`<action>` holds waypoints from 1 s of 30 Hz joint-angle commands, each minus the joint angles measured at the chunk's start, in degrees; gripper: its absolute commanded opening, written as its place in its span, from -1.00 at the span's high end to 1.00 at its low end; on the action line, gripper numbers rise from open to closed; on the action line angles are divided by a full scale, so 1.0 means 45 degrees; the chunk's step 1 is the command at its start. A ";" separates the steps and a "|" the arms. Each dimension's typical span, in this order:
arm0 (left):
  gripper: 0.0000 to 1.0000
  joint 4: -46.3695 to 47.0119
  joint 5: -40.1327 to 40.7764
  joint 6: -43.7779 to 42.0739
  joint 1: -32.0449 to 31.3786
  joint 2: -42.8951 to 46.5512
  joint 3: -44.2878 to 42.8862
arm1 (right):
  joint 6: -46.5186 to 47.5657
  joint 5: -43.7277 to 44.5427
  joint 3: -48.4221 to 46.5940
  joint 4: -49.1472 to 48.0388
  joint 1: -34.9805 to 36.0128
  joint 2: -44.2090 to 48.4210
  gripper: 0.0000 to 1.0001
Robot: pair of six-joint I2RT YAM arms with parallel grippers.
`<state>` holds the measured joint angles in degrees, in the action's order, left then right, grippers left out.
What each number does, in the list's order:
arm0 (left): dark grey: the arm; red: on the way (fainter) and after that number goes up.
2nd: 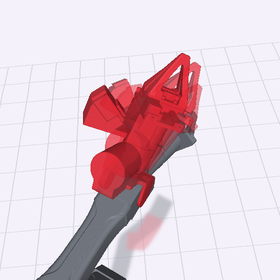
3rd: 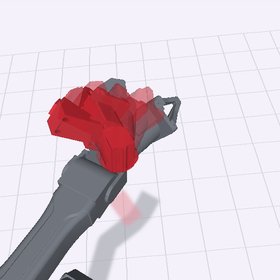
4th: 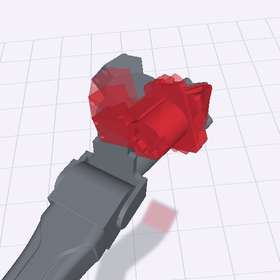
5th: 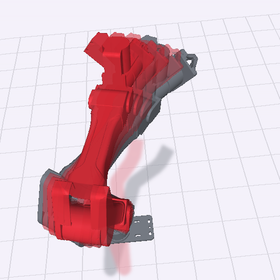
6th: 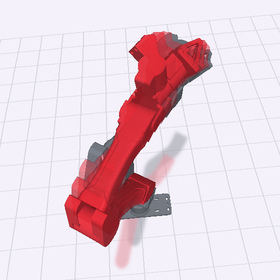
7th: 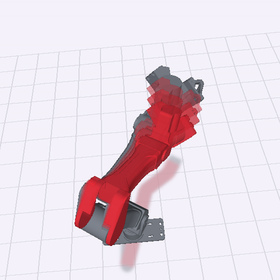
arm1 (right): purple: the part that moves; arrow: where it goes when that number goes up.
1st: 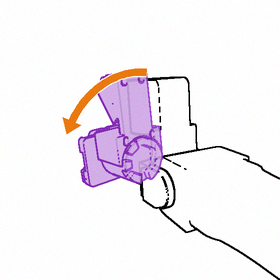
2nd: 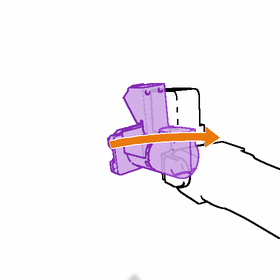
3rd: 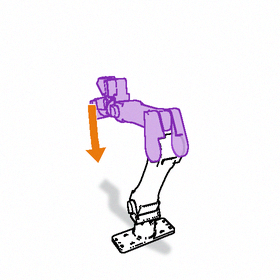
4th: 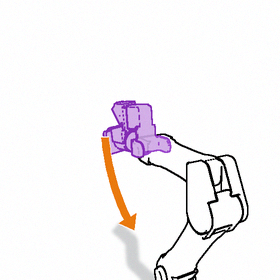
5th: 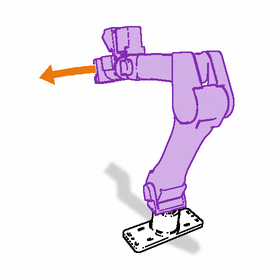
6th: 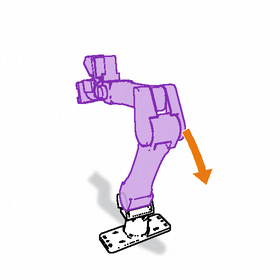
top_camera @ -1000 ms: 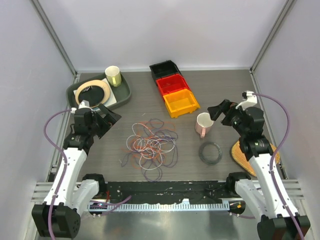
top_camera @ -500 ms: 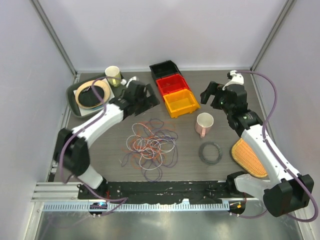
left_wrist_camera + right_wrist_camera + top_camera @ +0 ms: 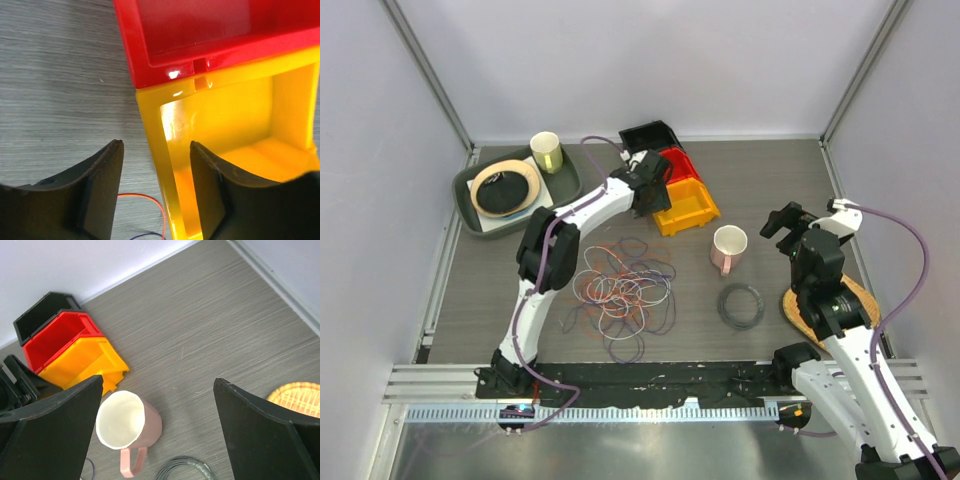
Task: Untangle the cables
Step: Move the bin to the center of the board.
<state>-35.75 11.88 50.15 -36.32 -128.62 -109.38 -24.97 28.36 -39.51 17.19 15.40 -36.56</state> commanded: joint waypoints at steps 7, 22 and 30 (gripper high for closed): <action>0.80 -0.1001 -0.0862 -0.3793 -0.0152 -0.0715 -0.1805 | -0.0486 0.1979 0.0147 -0.0031 -0.0023 -0.0059 -0.89; 1.00 -0.0920 -0.2047 -1.3446 -0.0094 -0.1278 -0.3776 | -0.0408 0.1902 0.0283 -0.0245 -0.0023 -0.0333 -0.88; 0.20 -0.1041 -0.0667 -1.5383 0.0569 -0.2394 -0.5417 | -0.0095 0.1141 -0.0146 0.0125 -0.0043 -0.0821 -0.88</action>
<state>-41.04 5.32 -12.95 -36.10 -137.43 -128.79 -25.82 35.11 -38.41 18.52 15.35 -39.35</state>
